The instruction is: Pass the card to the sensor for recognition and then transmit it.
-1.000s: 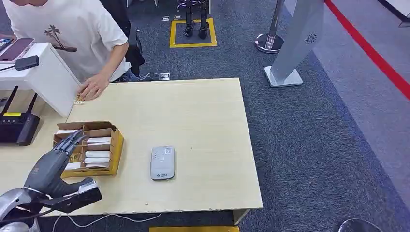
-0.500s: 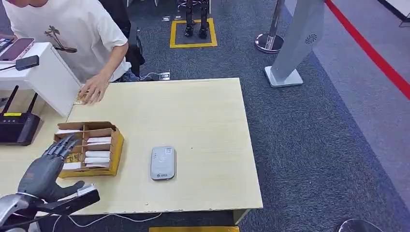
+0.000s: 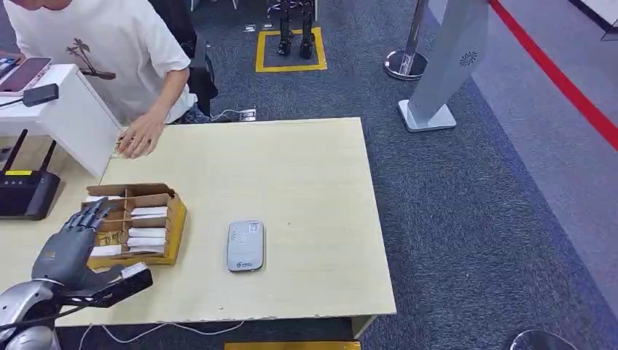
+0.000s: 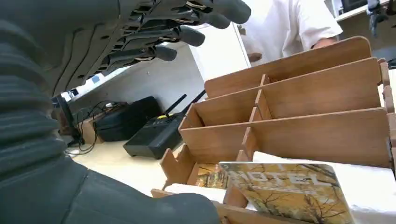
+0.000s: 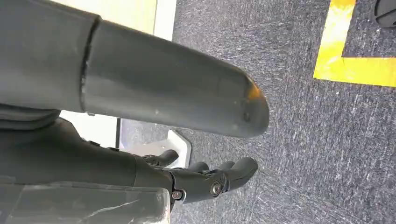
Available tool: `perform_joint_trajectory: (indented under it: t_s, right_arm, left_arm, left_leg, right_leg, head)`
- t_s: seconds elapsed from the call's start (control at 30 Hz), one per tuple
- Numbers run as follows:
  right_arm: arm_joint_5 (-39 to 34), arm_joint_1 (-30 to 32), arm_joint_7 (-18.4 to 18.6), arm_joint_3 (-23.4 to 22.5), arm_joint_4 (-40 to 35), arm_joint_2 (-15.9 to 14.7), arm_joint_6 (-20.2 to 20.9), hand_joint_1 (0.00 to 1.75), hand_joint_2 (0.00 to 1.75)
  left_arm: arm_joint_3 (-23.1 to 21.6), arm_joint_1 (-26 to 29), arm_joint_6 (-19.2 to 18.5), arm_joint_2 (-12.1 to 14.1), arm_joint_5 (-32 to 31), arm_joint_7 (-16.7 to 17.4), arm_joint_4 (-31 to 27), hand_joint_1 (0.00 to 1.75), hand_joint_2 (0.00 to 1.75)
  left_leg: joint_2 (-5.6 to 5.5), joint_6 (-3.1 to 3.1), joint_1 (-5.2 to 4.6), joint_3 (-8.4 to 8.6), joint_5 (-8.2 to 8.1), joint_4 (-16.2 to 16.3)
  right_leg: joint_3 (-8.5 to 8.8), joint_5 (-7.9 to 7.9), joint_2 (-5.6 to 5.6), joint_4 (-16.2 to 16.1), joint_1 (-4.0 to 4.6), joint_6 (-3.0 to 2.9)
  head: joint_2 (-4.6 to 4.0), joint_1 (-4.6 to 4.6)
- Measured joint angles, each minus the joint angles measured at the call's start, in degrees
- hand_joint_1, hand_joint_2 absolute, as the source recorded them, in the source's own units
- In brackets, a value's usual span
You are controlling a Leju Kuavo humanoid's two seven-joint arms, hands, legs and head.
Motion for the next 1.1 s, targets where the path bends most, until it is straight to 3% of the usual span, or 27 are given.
perform_joint_trajectory:
  t_s: [0.5,0.67,0.87,1.1]
  right_arm:
    - [0.02,-0.17,-0.11,0.0,0.0,-0.17,0.15,0.0,0.0]
    - [0.04,-0.18,-0.11,0.0,0.0,-0.24,0.52,0.0,0.0]
    - [0.13,-0.19,0.02,0.0,0.0,-0.26,0.68,0.0,0.0]
    - [0.17,-0.17,0.24,0.0,0.0,-0.26,0.46,0.0,0.0]
  left_arm:
    - [-1.25,-2.8,-0.46,-2.64,0.39,-0.42,3.23,0.0,1.75]
    - [-1.51,-3.4,-1.9,-3.12,3.54,-1.62,3.71,0.0,1.75]
    - [-2.34,-3.95,-3.7,-2.93,6.23,-1.61,3.76,0.0,1.75]
    - [-3.1,-3.93,-4.72,-0.43,7.28,0.31,3.76,0.0,1.75]
  left_leg:
    - [0.0,0.0,0.0,0.0,0.0,0.01]
    - [0.0,0.0,0.0,0.0,0.0,0.01]
    - [0.0,0.0,0.0,0.0,0.0,0.01]
    - [0.0,0.0,0.01,0.0,0.0,0.0]
  right_leg:
    - [-0.01,0.0,0.0,0.0,0.0,0.0]
    - [-0.01,0.0,0.0,0.0,0.0,0.0]
    - [-0.01,0.0,0.01,0.0,0.0,0.0]
    - [-0.01,-0.01,0.01,0.0,0.0,0.0]
  head:
    - [0.0,0.0]
    - [0.0,0.0]
    - [0.0,0.0]
    - [0.0,0.0]
